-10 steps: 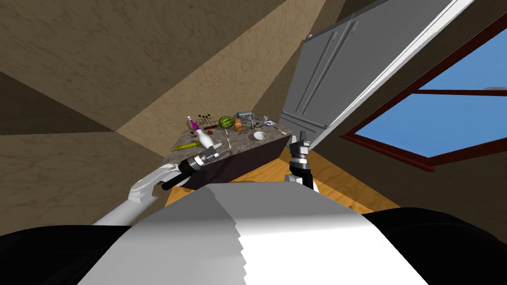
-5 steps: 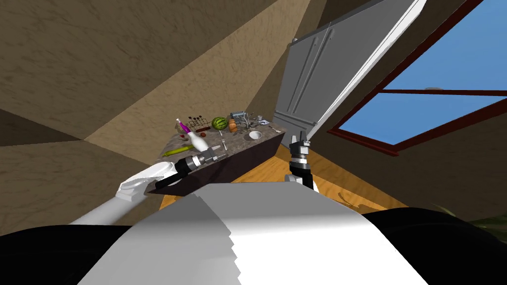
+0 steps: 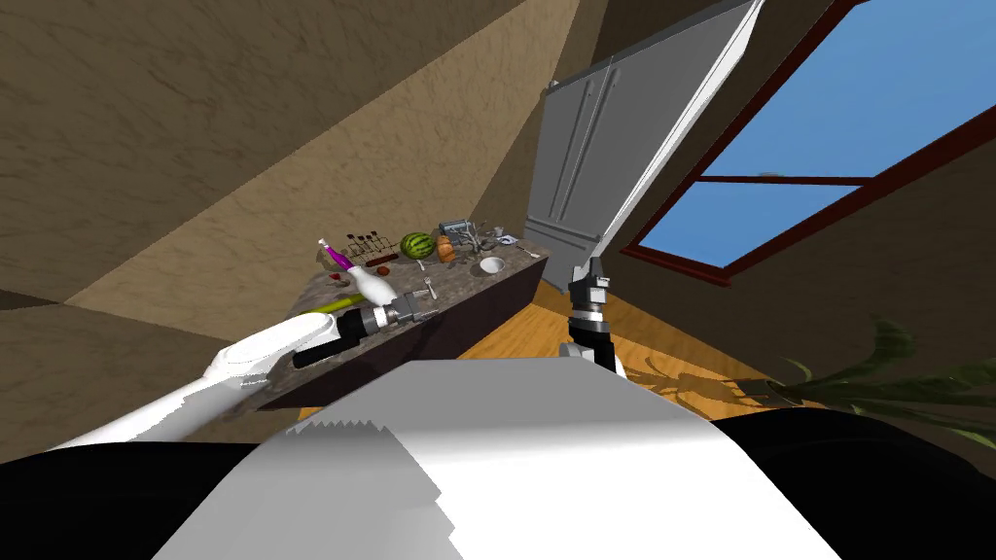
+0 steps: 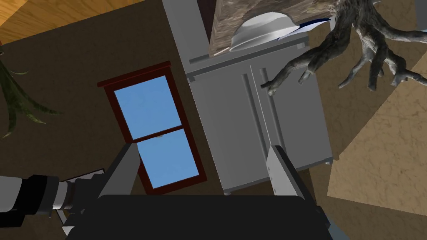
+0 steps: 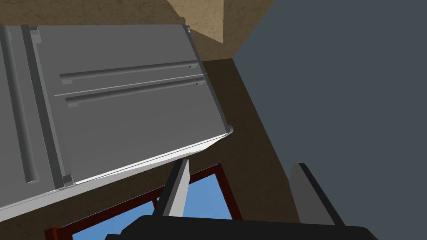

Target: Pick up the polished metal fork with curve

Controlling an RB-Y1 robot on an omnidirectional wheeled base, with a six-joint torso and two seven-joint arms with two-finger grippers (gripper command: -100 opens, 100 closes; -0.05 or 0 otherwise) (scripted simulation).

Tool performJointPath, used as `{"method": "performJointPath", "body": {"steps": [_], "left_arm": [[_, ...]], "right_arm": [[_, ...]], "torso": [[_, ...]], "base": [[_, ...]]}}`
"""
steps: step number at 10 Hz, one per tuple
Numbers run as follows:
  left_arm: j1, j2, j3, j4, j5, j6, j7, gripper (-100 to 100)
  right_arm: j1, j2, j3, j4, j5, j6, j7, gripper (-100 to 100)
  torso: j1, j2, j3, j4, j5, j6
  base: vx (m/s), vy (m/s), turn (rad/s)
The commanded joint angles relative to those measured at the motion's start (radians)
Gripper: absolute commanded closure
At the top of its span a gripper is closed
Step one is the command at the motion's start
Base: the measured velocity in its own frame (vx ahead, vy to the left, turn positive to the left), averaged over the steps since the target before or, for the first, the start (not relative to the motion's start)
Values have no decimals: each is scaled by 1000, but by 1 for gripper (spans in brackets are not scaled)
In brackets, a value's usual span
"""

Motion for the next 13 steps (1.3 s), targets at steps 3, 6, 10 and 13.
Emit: {"method": "performJointPath", "body": {"steps": [3, 6, 10, 13], "left_arm": [[6, 109, -26, 49, -90, -5, -58, -100], [11, 181, -39, 73, -131, -8, -85, -100], [24, 276, -69, 120, -209, -15, -141, -100], [41, 356, -104, 167, -282, -23, -195, -100]], "right_arm": [[0, 0, 0, 0, 0, 0, 0, 0], [0, 0, 0, 0, 0, 0, 0, 0], [0, 0, 0, 0, 0, 0, 0, 0], [0, 0, 0, 0, 0, 0, 0, 0]], "torso": [[0, 0, 0, 0, 0, 0], [1, -1, -1, 0, 0, 1], [1, -2, -1, -1, 0, 1], [3, -3, -2, -1, 1, 0]], "base": [[3, 28, -273], [8, 33, -237], [19, 41, -244], [25, 65, -317]]}}
